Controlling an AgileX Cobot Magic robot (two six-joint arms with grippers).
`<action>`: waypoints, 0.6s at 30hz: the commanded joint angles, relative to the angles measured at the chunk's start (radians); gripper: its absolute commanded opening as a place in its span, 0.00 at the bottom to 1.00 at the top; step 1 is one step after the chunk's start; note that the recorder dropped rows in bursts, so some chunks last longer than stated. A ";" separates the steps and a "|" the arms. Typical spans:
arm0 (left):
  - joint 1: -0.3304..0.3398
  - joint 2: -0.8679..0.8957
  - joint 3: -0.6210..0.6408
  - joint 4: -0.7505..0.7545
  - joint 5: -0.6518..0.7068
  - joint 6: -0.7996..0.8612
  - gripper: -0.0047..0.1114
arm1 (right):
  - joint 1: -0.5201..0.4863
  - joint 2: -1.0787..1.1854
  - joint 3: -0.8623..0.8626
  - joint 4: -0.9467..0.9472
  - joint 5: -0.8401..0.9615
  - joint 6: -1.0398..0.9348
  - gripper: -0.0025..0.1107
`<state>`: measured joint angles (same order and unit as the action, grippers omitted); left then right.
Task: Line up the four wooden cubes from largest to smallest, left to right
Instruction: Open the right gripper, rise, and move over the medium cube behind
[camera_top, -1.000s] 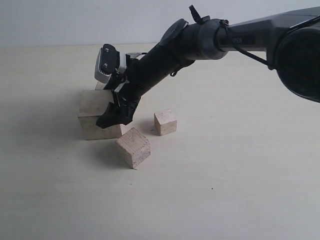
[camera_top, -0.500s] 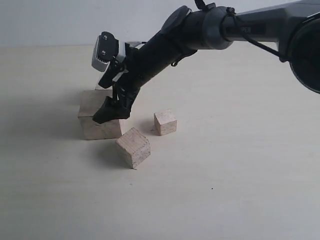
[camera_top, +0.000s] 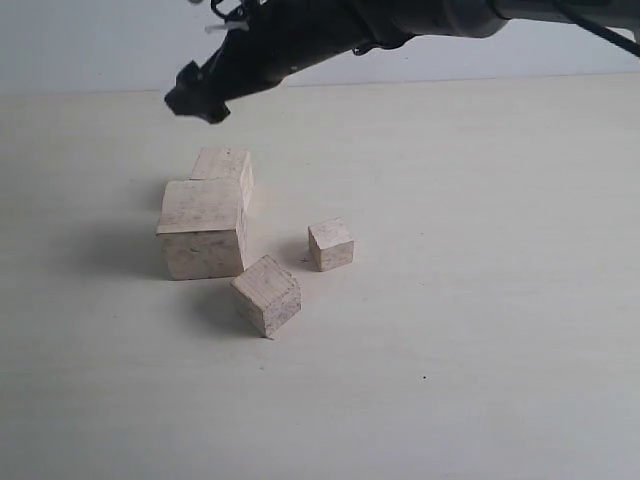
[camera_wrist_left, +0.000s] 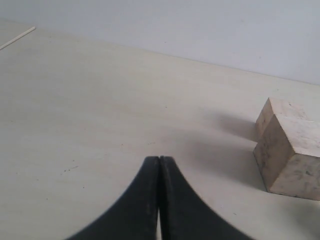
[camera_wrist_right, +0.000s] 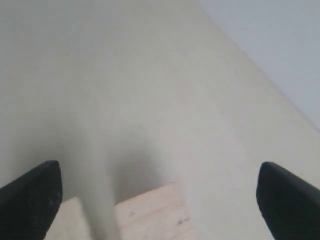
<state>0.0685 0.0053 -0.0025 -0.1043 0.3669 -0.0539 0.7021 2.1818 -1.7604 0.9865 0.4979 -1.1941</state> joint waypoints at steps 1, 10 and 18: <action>0.001 -0.005 0.002 0.004 -0.007 0.000 0.04 | -0.004 -0.003 -0.003 -0.001 -0.172 0.216 0.93; 0.001 -0.005 0.002 0.004 -0.007 0.000 0.04 | -0.004 0.069 -0.009 -0.098 -0.166 0.421 0.85; 0.001 -0.005 0.002 0.004 -0.007 0.000 0.04 | 0.068 0.076 -0.151 -0.256 -0.037 0.616 0.83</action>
<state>0.0685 0.0053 -0.0025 -0.1043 0.3669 -0.0539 0.7323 2.2693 -1.8598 0.8066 0.4207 -0.6719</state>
